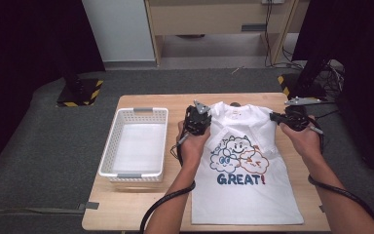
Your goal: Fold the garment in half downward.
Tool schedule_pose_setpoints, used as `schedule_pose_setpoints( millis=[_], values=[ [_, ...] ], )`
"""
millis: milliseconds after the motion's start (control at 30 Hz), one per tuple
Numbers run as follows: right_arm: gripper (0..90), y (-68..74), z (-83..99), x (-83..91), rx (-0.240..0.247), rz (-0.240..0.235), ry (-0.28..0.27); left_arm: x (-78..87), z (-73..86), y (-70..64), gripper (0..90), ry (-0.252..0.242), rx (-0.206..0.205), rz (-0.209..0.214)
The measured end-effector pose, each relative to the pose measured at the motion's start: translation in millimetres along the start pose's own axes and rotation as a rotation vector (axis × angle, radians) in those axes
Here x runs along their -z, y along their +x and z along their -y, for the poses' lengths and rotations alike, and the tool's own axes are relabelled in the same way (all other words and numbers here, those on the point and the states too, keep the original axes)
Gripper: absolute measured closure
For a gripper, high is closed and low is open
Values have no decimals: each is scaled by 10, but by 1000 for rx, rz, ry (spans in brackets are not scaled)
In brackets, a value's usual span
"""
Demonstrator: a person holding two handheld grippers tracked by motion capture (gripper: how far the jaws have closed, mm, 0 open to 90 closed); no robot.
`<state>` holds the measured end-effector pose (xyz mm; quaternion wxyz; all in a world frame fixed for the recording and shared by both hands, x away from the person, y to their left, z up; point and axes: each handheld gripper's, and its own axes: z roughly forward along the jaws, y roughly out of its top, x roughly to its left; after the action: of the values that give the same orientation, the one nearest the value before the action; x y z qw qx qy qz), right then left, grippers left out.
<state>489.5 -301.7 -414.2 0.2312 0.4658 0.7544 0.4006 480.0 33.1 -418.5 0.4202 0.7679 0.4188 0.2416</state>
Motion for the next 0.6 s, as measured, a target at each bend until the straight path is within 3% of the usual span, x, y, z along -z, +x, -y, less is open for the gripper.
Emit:
schedule_pose_setpoints(
  millis=[233,600],
  values=[
    [868,-45,-22,53,-17,9,-3,58,5,86,863,1,15,-19],
    [869,-27,-27,88,-15,11,-6,100,-25,69,863,-11,7,-16]
  ],
)
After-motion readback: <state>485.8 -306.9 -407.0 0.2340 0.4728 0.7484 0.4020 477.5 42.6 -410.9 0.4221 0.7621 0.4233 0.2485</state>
